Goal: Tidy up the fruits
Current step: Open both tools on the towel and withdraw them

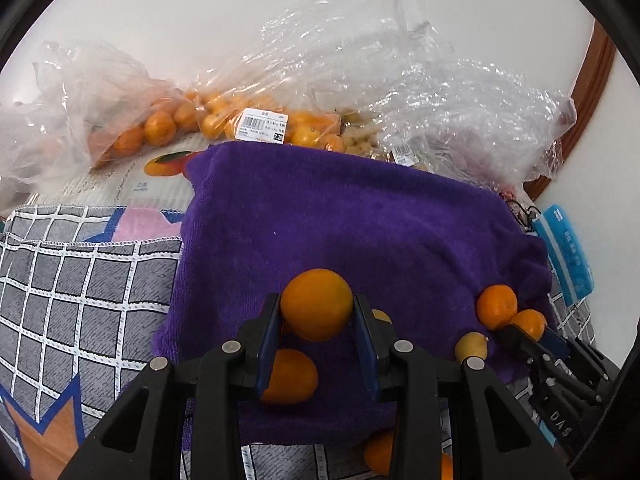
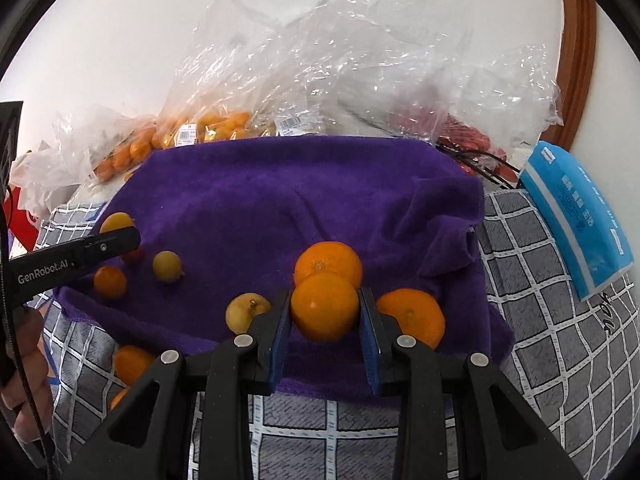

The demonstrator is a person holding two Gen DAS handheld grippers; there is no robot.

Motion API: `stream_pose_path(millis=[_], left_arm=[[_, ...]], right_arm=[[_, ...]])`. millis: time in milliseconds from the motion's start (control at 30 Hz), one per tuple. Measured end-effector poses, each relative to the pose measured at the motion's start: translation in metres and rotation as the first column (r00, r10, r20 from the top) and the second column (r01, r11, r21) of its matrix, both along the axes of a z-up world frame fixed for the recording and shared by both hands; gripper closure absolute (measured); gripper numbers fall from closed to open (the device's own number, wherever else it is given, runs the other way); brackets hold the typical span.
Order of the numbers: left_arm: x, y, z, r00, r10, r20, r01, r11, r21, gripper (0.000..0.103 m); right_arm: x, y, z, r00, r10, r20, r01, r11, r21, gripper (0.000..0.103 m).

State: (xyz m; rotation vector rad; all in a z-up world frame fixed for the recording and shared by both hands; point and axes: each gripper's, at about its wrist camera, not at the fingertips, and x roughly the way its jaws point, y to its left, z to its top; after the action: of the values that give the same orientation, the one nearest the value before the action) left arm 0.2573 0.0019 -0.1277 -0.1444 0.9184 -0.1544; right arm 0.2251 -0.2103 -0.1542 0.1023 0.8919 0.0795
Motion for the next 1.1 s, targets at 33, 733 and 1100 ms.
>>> stream_pose_path(millis=[33, 733, 1100], left_arm=[[0.0, -0.001, 0.0, 1.0, 0.002, 0.003, -0.002, 1.0, 0.004, 0.069], [-0.044, 0.007, 0.033, 1.0, -0.002, 0.028, 0.002, 1.0, 0.025, 0.063], [-0.113, 0.022, 0.055, 0.997, 0.025, 0.07, -0.03, 0.997, 0.074, 0.062]], right_arm=[[0.0, -0.001, -0.001, 1.0, -0.002, -0.007, 0.003, 1.0, 0.016, 0.071], [-0.036, 0.005, 0.034, 0.997, -0.076, 0.03, 0.078, 0.995, -0.058, 0.044], [-0.091, 0.019, 0.061, 0.993, -0.078, 0.086, 0.082, 0.995, -0.049, 0.029]])
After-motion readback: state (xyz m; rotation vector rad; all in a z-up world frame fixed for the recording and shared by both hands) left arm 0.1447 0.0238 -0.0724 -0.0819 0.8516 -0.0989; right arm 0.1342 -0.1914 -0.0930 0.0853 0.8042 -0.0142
